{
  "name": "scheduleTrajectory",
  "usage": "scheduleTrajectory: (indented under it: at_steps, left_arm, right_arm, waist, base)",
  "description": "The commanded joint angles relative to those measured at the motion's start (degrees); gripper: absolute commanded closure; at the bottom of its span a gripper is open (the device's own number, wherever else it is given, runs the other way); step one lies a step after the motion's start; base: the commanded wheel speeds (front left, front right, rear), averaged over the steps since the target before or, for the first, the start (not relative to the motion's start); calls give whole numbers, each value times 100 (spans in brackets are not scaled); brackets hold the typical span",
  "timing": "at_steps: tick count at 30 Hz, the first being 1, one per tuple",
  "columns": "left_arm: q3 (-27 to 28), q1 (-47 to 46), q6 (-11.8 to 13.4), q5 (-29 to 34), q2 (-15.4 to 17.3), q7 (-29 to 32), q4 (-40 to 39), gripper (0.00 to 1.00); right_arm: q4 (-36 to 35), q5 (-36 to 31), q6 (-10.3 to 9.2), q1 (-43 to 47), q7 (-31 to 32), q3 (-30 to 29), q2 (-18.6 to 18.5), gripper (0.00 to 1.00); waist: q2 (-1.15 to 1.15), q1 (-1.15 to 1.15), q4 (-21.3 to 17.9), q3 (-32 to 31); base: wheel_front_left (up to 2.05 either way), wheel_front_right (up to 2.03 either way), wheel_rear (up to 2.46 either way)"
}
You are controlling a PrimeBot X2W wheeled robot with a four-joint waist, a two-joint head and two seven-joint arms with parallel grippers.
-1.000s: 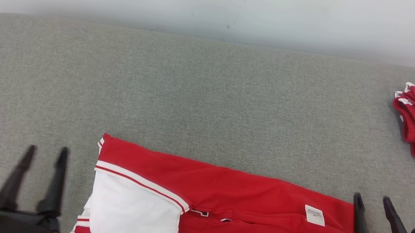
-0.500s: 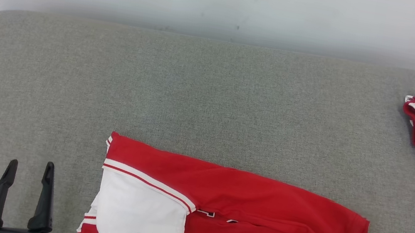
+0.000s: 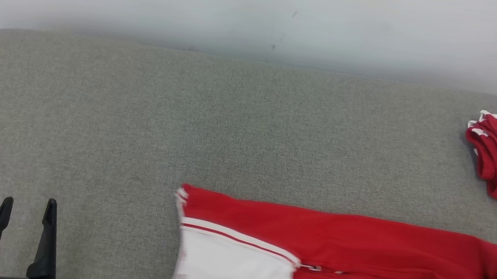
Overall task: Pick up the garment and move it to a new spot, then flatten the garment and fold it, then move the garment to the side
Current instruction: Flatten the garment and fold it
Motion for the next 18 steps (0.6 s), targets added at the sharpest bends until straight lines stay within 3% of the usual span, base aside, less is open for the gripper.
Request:
scheduleTrajectory:
  at_steps: [1,5,9,18]
  left_arm:
    - [35,60,-32,54,-15,2,18,0]
    - [51,76,-18,75,-22,2,34,0]
    - [27,118,-23,71,-34,2,15,0]
    - [17,140,-25,46,-35,2,73,0]
  right_arm:
    - [94,47,-20,-48,-43,-129,-173,100]
    - [234,43,-19,-125,-14,-335,-543,100]
    - [140,86,-19,-131,5,-327,-638,100]
    - [-1213,207,-18,135,334,459,44,100]
  waist:
    - [0,0,-21,-56]
    - [0,0,-22,-114]
    - [0,0,-47,-131]
    - [0,0,-97,-236]
  base:
    - [0,0,0]
    - [0,0,0]
    - [0,0,0]
    - [0,0,0]
